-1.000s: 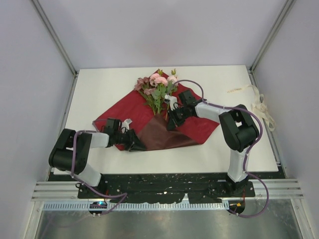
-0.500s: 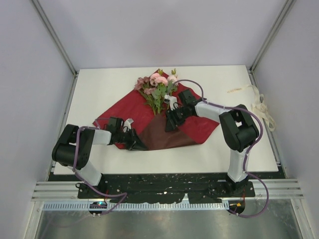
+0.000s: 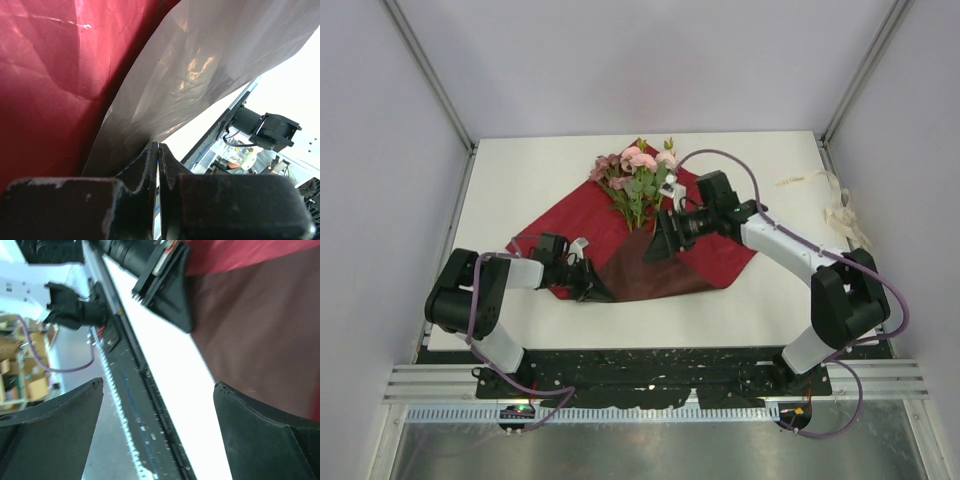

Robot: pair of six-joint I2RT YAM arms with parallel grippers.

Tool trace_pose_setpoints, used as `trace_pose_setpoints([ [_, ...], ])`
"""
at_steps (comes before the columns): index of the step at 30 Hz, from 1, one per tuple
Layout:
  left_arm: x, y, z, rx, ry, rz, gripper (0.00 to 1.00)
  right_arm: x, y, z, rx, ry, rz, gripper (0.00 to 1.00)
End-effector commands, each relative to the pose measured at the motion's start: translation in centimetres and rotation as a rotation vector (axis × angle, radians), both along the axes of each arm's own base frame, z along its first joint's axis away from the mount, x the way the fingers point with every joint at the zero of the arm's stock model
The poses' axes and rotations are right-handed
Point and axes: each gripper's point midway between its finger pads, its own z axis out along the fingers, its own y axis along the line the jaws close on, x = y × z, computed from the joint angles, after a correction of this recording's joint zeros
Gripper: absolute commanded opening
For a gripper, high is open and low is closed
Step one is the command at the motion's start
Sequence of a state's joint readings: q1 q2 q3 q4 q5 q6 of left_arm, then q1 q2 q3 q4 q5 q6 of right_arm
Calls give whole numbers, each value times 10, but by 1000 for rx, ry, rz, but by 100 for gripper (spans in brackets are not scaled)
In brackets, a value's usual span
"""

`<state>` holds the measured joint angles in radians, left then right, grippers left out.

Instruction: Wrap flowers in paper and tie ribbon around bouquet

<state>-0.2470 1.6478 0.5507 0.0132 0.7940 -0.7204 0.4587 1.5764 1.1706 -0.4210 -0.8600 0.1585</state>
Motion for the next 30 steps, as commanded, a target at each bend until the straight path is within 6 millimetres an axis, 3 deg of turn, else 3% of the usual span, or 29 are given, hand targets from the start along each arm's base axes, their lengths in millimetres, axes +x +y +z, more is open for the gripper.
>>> trace_pose_setpoints([
  [1,-4,18,-26,133,22,15,8,-48,44,-21,113,239,55,95],
  [7,-1,17,-26,135,13,6,6,-48,55,-65,54,280,-21,95],
  [12,2,17,-25,134,-2,0,6,-43,49,-103,-14,334,-53,95],
  [16,0,19,-26,139,-2,-3,6,-41,28,-126,-61,366,-85,95],
  [18,-1,21,-27,140,0,0,6,-50,11,-136,-113,411,-89,95],
  [30,0,22,-28,137,13,9,6,-55,-61,-168,-289,463,-145,95],
])
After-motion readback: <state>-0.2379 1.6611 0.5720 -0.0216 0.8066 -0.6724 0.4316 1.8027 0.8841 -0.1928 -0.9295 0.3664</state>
